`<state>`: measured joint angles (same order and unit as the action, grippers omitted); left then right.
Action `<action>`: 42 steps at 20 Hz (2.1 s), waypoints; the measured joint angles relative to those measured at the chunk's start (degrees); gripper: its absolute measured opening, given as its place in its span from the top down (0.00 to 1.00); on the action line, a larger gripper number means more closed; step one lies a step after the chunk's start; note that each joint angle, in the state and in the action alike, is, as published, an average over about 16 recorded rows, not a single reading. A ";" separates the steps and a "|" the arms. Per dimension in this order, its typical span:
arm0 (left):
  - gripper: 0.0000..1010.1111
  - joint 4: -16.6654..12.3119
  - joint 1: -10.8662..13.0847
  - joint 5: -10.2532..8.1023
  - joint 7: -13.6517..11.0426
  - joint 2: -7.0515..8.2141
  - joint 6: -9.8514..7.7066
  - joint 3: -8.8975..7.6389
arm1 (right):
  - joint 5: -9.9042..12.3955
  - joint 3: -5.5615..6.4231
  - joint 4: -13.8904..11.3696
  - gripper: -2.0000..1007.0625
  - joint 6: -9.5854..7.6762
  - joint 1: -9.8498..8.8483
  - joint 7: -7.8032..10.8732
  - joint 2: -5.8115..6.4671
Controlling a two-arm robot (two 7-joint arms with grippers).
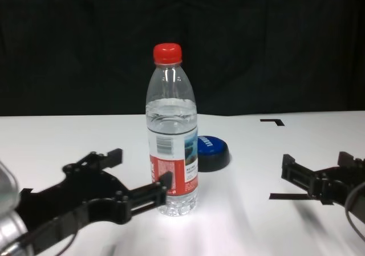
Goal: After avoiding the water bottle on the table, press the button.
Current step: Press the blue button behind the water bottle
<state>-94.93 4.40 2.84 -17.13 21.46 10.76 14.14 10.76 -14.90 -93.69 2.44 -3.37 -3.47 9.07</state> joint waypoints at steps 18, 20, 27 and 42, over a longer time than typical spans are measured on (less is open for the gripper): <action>0.01 -7.58 5.70 -2.61 -2.33 7.40 2.28 -7.12 | 0.00 0.00 0.00 0.00 0.00 0.00 0.00 0.00; 0.01 -7.40 5.61 -3.01 -2.66 7.91 2.72 -7.89 | 0.00 0.00 0.00 0.00 0.00 0.00 0.00 0.00; 0.01 -4.88 2.95 -4.73 -3.87 8.68 3.98 -9.70 | 0.00 0.00 0.00 0.00 0.00 0.00 0.00 0.00; 0.01 6.05 -12.13 -4.99 -6.34 7.10 4.66 -5.84 | 0.00 0.00 0.00 0.00 0.00 0.00 0.00 0.00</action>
<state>-88.87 -7.73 -2.14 -23.47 28.56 15.42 8.30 10.76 -14.90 -93.69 2.44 -3.37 -3.47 9.07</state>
